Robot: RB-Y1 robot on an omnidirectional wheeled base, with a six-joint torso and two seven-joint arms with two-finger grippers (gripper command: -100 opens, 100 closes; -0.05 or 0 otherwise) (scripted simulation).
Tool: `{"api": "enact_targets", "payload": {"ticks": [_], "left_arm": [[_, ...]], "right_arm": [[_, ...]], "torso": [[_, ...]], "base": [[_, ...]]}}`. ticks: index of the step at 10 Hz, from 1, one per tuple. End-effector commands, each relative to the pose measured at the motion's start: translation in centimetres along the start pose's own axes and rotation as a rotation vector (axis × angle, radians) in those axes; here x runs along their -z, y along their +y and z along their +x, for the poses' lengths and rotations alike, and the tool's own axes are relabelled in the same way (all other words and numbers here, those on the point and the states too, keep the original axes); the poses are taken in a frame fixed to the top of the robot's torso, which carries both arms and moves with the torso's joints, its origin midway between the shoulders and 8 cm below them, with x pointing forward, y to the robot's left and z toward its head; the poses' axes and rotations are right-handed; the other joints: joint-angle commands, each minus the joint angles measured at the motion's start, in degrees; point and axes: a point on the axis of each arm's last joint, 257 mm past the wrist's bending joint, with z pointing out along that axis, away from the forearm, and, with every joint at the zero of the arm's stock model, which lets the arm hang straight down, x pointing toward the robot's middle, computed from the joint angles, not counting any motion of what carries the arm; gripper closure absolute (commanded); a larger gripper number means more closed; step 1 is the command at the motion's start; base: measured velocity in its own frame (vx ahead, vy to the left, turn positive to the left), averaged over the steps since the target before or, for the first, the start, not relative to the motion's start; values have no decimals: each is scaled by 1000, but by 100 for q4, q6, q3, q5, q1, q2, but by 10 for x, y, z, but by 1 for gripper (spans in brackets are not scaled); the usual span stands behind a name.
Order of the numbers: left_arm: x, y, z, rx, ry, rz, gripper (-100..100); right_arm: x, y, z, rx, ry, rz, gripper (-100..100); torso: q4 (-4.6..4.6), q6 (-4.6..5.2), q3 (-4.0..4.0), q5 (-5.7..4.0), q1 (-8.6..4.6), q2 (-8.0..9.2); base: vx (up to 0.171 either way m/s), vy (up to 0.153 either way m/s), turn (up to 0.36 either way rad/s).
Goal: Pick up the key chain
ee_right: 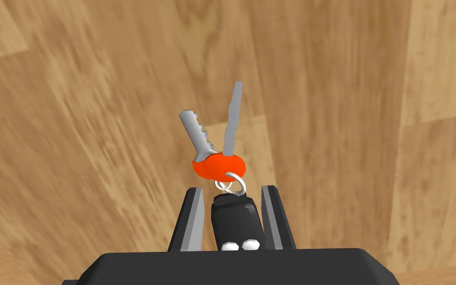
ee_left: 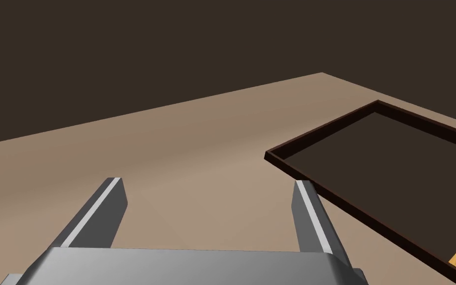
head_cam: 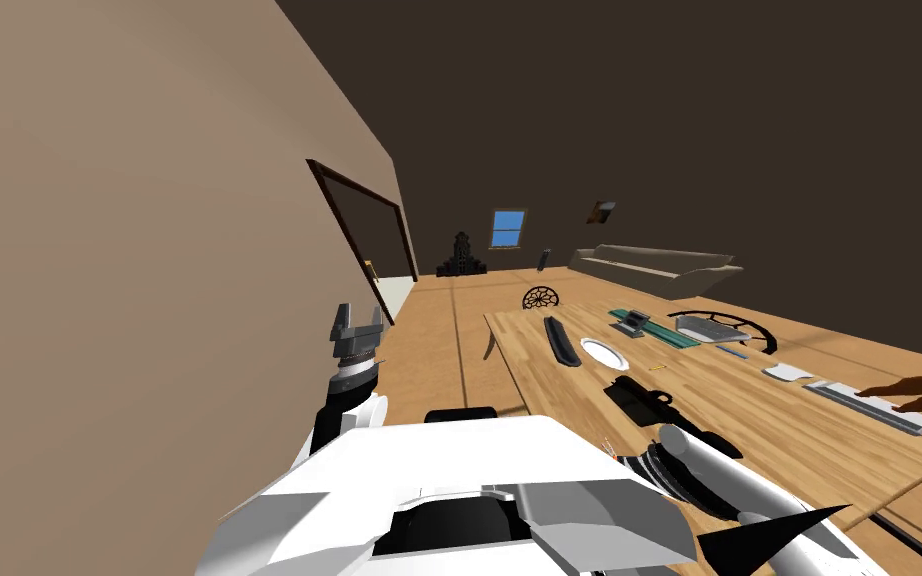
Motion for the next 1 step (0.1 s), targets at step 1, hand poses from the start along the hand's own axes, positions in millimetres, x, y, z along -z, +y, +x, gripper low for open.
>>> {"api": "enact_targets", "payload": {"ticks": [1], "left_arm": [[0, 0, 0, 0, 0, 0, 0]], "right_arm": [[0, 0, 0, 0, 0, 0, 0]], "torso": [[0, 0, 0, 0, 0, 0]], "base": [[-6, -2, -4]]}}
